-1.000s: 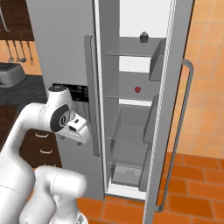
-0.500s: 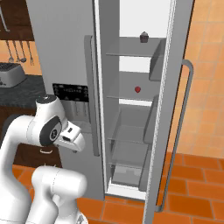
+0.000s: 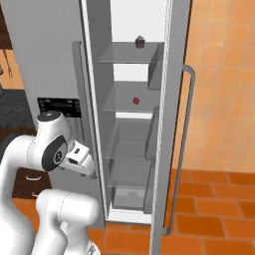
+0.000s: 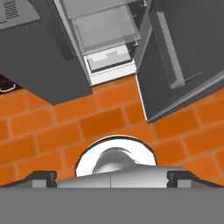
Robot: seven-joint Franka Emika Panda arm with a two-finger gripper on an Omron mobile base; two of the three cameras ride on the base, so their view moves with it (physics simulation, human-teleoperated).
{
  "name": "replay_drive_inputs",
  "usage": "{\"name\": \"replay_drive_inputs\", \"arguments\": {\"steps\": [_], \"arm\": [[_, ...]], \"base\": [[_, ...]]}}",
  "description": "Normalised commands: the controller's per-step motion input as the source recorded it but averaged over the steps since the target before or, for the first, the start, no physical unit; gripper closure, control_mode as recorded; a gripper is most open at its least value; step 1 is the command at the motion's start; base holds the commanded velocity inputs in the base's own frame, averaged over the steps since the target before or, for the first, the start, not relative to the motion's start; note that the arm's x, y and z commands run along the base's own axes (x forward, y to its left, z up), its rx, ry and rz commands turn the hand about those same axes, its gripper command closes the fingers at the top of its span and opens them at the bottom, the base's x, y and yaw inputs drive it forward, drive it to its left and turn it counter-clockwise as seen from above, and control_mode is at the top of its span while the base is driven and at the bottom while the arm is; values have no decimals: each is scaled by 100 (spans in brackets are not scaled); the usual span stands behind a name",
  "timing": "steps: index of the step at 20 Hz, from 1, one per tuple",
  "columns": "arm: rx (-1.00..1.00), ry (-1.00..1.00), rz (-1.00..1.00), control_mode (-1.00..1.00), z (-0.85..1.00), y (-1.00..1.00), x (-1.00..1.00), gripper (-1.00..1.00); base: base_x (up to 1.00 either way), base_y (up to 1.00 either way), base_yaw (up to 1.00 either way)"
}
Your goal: Take the strawberry from the fridge and place it on top of the pancake, located on the dining counter.
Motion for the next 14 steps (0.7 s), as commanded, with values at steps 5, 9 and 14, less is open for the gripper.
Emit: {"name": "replay_drive_inputs", "arguments": {"steps": [5,9,14], "arm": [[0,0,0,100,0,0,0,-100],[0,0,0,100,0,0,0,-100],[0,0,0,100,0,0,0,-100]], "base": [[50,6,-48],[51,0,-5],[53,-4,1]]}}
